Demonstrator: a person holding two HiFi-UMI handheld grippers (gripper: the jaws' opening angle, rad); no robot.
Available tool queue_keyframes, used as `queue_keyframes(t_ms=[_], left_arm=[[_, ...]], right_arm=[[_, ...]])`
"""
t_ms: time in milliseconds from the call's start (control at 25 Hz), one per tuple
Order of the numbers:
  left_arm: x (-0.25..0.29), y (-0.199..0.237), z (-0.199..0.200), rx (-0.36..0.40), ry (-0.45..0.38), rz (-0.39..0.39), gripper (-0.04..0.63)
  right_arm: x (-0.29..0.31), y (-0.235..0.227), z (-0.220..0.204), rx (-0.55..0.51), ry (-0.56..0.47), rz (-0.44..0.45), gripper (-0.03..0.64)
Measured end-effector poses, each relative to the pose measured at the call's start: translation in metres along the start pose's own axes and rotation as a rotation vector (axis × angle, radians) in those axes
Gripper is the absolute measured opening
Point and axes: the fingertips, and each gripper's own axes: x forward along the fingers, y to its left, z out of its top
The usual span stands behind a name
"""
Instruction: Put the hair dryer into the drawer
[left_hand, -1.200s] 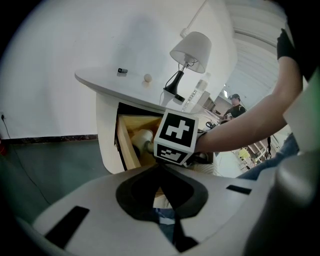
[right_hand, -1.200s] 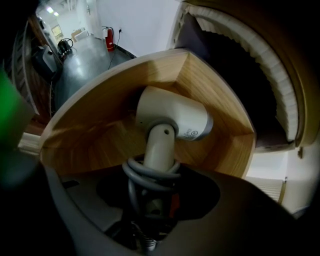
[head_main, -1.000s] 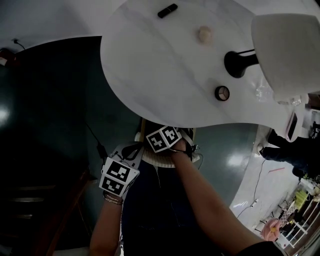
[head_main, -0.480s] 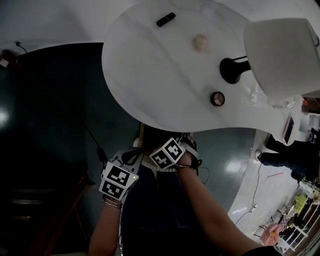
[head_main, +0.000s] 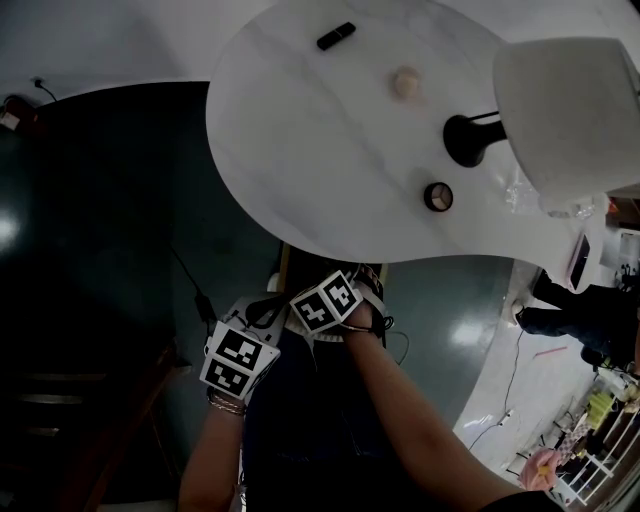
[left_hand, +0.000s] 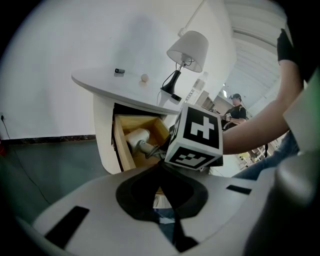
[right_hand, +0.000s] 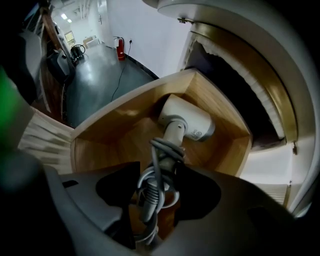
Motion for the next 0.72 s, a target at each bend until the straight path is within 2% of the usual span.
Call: queue_keyframes(t_ms=[200, 320, 520, 560, 720], left_arm=[[-0.002, -0.004, 0.002, 0.011, 0.003, -0.007, 0.017], [-0.004, -0.005, 0.004, 0.023, -0.003, -0.01, 0.017], [-0.008, -0.007, 0.005, 0.043, -0.008, -0.01, 0.017], [-0.008, -0.008, 0.007, 0.047, -0.011, -0.009, 0.017], [-0.014, -0.013, 0.015, 0.067, -0.02, -0.01, 0.017]], right_arm=[[-0.008, 0.004, -0.006, -0.058, 0.027, 0.046, 0.264], [-0.028, 0.01, -0.008, -0.08, -0.024, 0.089, 0.276], [-0.055, 0.005, -0.01, -0.085, -0.109, 0.054, 0.275], [-0.06, 0.003, -0.012, -0.076, -0.12, 0.053, 0.261], [-0.087, -0.017, -0.017, -0.006, -0.203, 0.031, 0.116]])
